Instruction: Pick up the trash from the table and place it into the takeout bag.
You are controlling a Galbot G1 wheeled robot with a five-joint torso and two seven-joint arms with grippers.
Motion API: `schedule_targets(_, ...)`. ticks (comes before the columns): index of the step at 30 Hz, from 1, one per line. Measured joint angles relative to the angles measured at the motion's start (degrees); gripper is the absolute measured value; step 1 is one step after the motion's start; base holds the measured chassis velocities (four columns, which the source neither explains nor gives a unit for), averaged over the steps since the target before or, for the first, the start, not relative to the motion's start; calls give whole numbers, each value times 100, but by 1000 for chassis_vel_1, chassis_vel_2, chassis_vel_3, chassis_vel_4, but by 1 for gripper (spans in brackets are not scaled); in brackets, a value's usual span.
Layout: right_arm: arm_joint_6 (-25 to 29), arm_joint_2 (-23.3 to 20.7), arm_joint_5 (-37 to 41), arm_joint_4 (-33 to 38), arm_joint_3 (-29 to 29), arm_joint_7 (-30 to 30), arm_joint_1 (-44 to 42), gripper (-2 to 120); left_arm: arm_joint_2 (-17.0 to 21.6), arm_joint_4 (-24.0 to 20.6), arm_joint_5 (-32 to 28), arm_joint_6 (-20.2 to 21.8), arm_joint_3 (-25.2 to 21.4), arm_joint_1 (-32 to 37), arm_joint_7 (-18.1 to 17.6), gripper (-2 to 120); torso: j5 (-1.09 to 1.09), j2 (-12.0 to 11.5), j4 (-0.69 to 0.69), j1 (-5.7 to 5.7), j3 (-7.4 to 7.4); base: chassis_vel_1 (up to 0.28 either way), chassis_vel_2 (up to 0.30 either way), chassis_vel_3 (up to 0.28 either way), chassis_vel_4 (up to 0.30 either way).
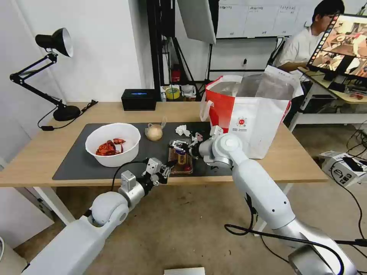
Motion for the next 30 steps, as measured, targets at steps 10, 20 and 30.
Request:
schedule_targets(10, 4, -58, -6, -31, 17, -13, -105, 43, 39, -69, -47, -17, -91, 56, 44, 0, 1, -2, 3, 2, 3, 0, 0, 0, 0)
schedule_targets(20, 5, -87, -22, 6, 43, -105, -208, 7, 76, -172, -66, -32, -270, 236, 46, 0, 3, -8, 11, 8, 7, 0, 0, 0, 0)
schedule_targets(30, -24, -133, -7, 176, 125, -230, -261, 0, 180, -391, -87, -47, -624, 569, 45, 0, 2, -9, 8, 7, 8, 0, 0, 0, 0)
